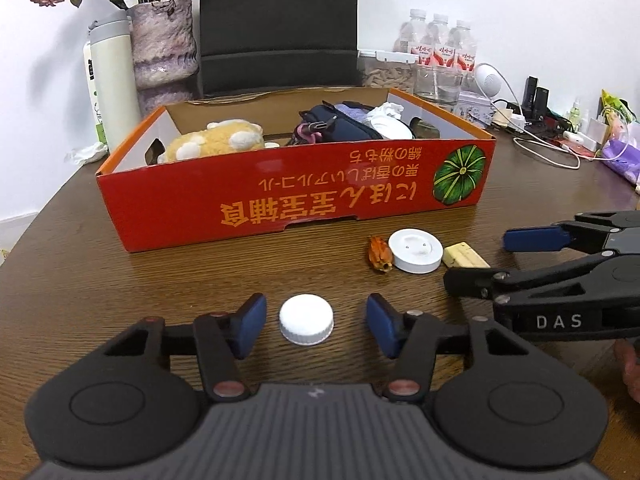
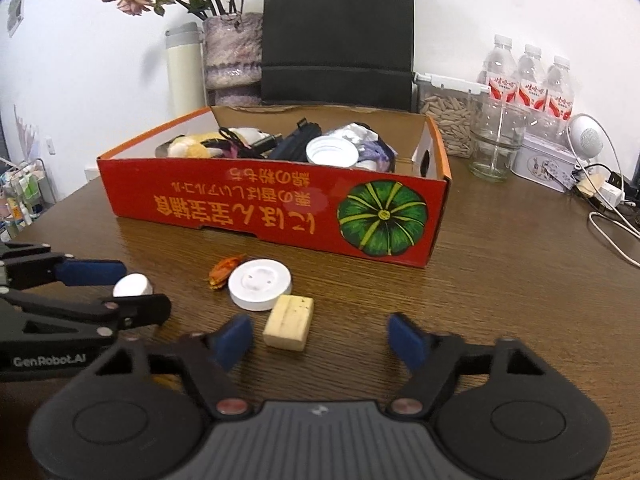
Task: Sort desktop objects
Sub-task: 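Close the right tool on the wooden block while the left tool grasps the small white cap, then carry the block in the right tool and the small cap in the left tool over the box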
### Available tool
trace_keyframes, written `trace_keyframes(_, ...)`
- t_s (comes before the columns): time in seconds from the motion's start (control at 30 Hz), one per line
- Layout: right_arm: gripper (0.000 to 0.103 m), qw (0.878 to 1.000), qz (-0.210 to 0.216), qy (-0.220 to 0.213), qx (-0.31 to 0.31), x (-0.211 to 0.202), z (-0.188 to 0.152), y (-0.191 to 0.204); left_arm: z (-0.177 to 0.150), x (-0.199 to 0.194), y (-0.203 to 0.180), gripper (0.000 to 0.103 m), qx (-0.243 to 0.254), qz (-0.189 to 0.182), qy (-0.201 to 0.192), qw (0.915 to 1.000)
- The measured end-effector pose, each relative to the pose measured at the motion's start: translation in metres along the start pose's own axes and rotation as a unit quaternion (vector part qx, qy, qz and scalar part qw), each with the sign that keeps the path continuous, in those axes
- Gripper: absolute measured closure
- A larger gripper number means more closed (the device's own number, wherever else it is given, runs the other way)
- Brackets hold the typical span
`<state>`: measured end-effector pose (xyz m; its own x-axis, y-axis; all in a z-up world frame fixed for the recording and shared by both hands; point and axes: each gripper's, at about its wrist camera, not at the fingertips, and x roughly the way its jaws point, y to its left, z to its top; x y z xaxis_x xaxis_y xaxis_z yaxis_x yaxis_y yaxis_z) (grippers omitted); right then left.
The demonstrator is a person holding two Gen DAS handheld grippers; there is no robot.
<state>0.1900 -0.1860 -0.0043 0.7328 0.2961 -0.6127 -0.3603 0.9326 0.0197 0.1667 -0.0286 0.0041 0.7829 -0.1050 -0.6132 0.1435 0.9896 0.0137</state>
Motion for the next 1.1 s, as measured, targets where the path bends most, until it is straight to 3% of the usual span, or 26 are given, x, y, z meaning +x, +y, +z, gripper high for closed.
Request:
trace_keyframes(0.07,0.047,1.0,0.005,-0.003,-0.003,-0.001,0.0,0.001,0.0,0.0,0.0,0.05,0.0,0.0,0.0,1.0)
trace_keyframes(0.13,0.059,1.0,0.012,-0.005,-0.006,-0.002,0.0,0.002,0.0,0.0,0.0,0.06,0.001,-0.002,-0.002,1.0)
trace_keyframes(0.2,0.078,1.0,0.017,-0.008,-0.006,-0.003,0.0,0.003,0.001,0.0,0.0,0.074,0.001,-0.003,-0.003,1.0)
trace_keyframes(0.23,0.082,1.0,0.018,-0.009,-0.005,-0.003,0.0,0.003,0.001,-0.001,0.0,0.074,0.0,-0.002,-0.004,1.0)
trace_keyframes(0.5,0.083,1.0,0.02,-0.014,0.009,-0.005,0.0,0.0,0.002,-0.003,0.003,0.074,-0.011,0.001,-0.009,0.9999)
trace_keyframes(0.73,0.083,0.999,0.025,-0.032,0.019,-0.014,0.002,-0.002,0.006,-0.015,0.005,0.074,-0.017,0.009,-0.038,0.9991)
trace_keyframes(1.1,0.083,0.992,0.03,-0.124,0.016,-0.039,0.038,0.006,0.047,-0.043,-0.003,0.074,-0.016,0.008,-0.124,0.9921)
